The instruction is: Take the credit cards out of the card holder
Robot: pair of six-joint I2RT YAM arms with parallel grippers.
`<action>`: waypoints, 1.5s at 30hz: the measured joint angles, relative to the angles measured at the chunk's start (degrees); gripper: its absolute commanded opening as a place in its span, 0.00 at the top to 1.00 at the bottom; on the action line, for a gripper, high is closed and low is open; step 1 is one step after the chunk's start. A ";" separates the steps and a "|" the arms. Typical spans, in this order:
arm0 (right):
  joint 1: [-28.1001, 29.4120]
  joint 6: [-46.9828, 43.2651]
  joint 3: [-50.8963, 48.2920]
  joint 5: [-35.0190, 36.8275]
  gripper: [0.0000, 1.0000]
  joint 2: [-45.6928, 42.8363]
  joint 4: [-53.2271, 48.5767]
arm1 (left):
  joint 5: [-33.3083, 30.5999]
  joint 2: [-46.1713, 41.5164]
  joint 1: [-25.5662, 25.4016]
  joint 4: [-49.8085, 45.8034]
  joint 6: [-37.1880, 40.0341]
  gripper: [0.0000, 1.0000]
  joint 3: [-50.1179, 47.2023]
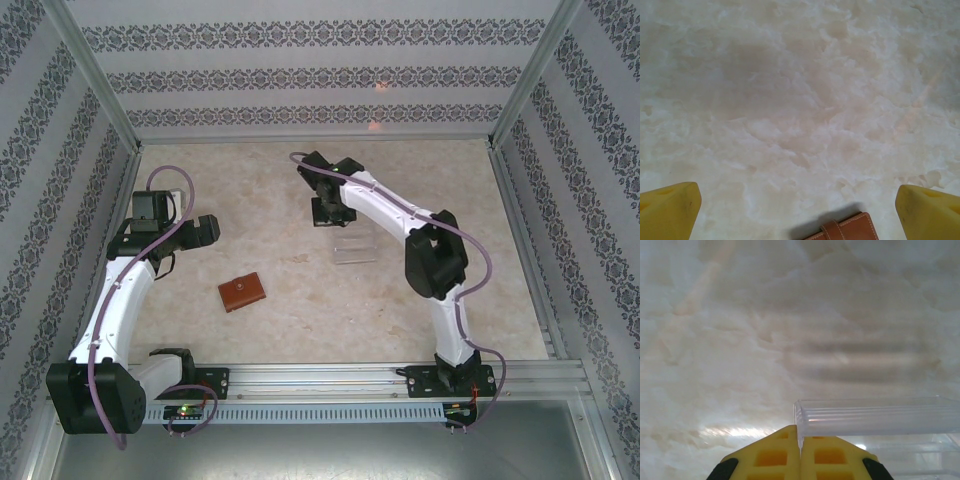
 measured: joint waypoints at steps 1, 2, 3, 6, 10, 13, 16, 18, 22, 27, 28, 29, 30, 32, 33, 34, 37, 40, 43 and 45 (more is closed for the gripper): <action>0.31 0.37 2.56 0.15 1.00 1.53 -0.76 | 0.04 0.00 0.02 0.00 0.00 0.00 -0.02; 0.35 0.66 4.72 0.22 1.00 2.91 -1.31 | 0.04 0.00 0.07 0.00 0.00 0.00 -0.02; 0.50 1.05 7.04 0.31 1.00 4.28 -1.84 | 0.20 0.00 0.17 0.02 -0.02 0.00 -0.02; 0.70 1.84 13.38 0.55 1.00 8.15 -3.61 | 0.44 0.00 0.26 0.02 -0.02 0.00 -0.02; 0.70 2.91 22.01 0.81 1.00 13.40 -5.64 | 0.72 0.00 0.28 0.02 -0.20 0.00 -0.02; 0.70 3.19 28.04 0.87 1.00 17.20 -7.06 | 1.25 0.00 0.28 0.02 -0.26 0.00 -0.02; 0.70 3.32 33.51 1.27 1.00 20.81 -8.13 | 1.97 0.00 0.28 0.04 -0.42 0.00 -0.02; 0.68 3.32 35.26 1.36 1.00 22.34 -8.33 | 2.25 0.00 0.28 0.07 -0.42 0.00 -0.02; 0.66 3.32 35.56 1.40 1.00 23.50 -8.26 | 2.99 0.00 0.28 0.07 -0.44 0.00 -0.02; 0.55 3.30 35.56 1.40 1.00 23.74 -7.06 | 3.23 0.00 0.28 0.09 -0.46 0.00 -0.02; 0.55 3.30 35.56 1.38 1.00 23.78 -6.73 | 3.23 0.00 0.28 0.09 -0.46 0.00 -0.02; 0.55 3.30 35.56 1.38 0.98 23.82 -6.49 | 3.23 0.00 0.28 0.09 -0.46 0.00 -0.02; 0.55 3.30 35.56 1.38 0.96 23.93 -6.36 | 3.23 0.00 0.28 0.09 -0.46 0.00 -0.02; 0.55 3.30 35.56 1.38 0.93 24.13 -6.14 | 3.23 0.00 0.28 0.09 -0.46 0.00 -0.04; 0.55 3.30 35.56 1.38 0.91 24.17 -6.03 | 3.21 0.00 0.28 0.09 -0.46 0.00 -0.04; 0.55 3.28 35.56 1.38 0.90 24.17 -6.01 | 3.23 0.00 0.28 0.07 -0.46 0.00 -0.07; 0.55 3.28 35.56 1.38 0.88 24.17 -5.79 | 3.21 0.07 0.28 0.09 -0.46 0.00 -0.07; 0.48 3.23 35.56 1.38 0.84 24.15 -5.64 | 3.21 0.20 0.28 0.09 -0.46 0.00 -0.07; 0.17 3.08 35.56 1.40 0.82 24.02 -5.62 | 3.21 0.28 0.28 0.09 -0.46 0.00 -0.07; -0.04 3.04 35.56 1.40 0.81 23.76 -5.70 | 3.21 0.33 0.28 0.09 -0.48 0.00 -0.07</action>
